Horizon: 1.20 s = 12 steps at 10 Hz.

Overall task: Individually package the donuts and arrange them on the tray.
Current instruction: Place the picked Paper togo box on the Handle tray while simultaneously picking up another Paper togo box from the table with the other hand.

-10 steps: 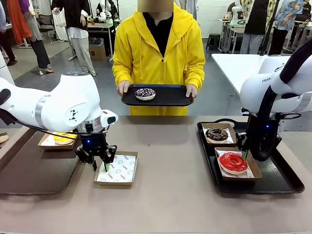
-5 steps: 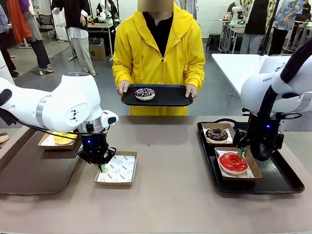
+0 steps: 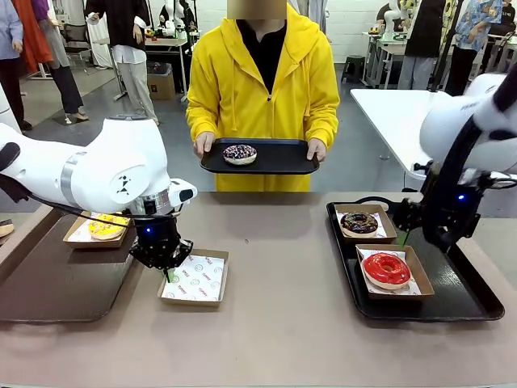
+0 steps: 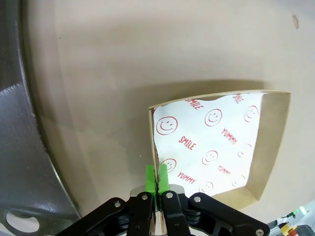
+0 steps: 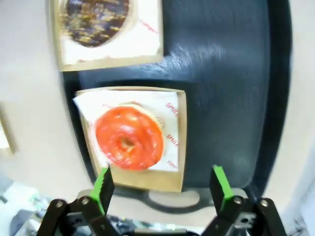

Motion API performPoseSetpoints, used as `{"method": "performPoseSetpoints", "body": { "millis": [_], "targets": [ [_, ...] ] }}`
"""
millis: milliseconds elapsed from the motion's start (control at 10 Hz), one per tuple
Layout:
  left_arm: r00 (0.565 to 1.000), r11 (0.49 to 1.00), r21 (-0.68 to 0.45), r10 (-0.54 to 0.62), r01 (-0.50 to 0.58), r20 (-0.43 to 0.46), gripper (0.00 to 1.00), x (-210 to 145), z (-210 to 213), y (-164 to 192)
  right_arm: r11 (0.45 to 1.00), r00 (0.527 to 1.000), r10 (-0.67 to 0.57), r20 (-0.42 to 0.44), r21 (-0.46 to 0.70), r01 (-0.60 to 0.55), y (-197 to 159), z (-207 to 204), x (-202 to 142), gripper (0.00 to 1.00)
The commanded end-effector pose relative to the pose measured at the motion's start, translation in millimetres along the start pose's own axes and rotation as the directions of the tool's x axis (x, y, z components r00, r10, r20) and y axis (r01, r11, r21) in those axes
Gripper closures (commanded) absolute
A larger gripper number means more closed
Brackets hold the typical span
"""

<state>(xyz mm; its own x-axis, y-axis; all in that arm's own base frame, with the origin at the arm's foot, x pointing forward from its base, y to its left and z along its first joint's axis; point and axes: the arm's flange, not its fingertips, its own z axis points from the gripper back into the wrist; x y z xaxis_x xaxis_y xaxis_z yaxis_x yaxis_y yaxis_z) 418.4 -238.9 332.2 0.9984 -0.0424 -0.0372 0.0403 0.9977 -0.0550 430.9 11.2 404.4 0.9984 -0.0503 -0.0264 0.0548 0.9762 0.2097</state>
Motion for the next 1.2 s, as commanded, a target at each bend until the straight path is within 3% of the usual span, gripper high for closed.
{"method": "performPoseSetpoints", "body": {
  "millis": [0, 200, 300, 500, 900, 1100],
  "targets": [
    [0.999, 0.999, -0.009, 0.031, -0.031, 0.021, 1.0, 3, 29, -6, 0.964, 0.997, 0.048, 0.059, 0.26, -0.061, -46, 51, -28, 0.0],
    [0.999, 0.999, -0.023, 0.03, -0.029, 0.036, 1.0, 9, 54, -12, 0.879, 0.995, 0.057, 0.085, 0.469, -0.091, -94, 88, -31, 0.0],
    [0.999, 0.999, -0.021, 0.027, -0.026, 0.044, 1.0, 12, 66, -17, 0.811, 0.993, 0.074, 0.092, 0.574, -0.114, -120, 100, -31, 0.0],
    [0.997, 1.0, 0.007, 0.026, -0.027, 0.077, 1.0, 20, 97, -35, 0.698, 0.99, 0.076, 0.12, 0.703, -0.138, -164, 109, -35, 0.0],
    [0.993, 0.999, 0.02, 0.041, -0.043, 0.112, 1.0, 39, 136, -57, 0.523, 0.991, -0.007, 0.132, 0.845, -0.109, -240, 75, -38, 0.0],
    [0.991, 0.997, 0.037, 0.067, -0.072, 0.115, 1.0, 51, 145, -60, 0.459, 0.986, 0.004, 0.169, 0.876, -0.152, -264, 53, -45, 0.0]
  ]
}}
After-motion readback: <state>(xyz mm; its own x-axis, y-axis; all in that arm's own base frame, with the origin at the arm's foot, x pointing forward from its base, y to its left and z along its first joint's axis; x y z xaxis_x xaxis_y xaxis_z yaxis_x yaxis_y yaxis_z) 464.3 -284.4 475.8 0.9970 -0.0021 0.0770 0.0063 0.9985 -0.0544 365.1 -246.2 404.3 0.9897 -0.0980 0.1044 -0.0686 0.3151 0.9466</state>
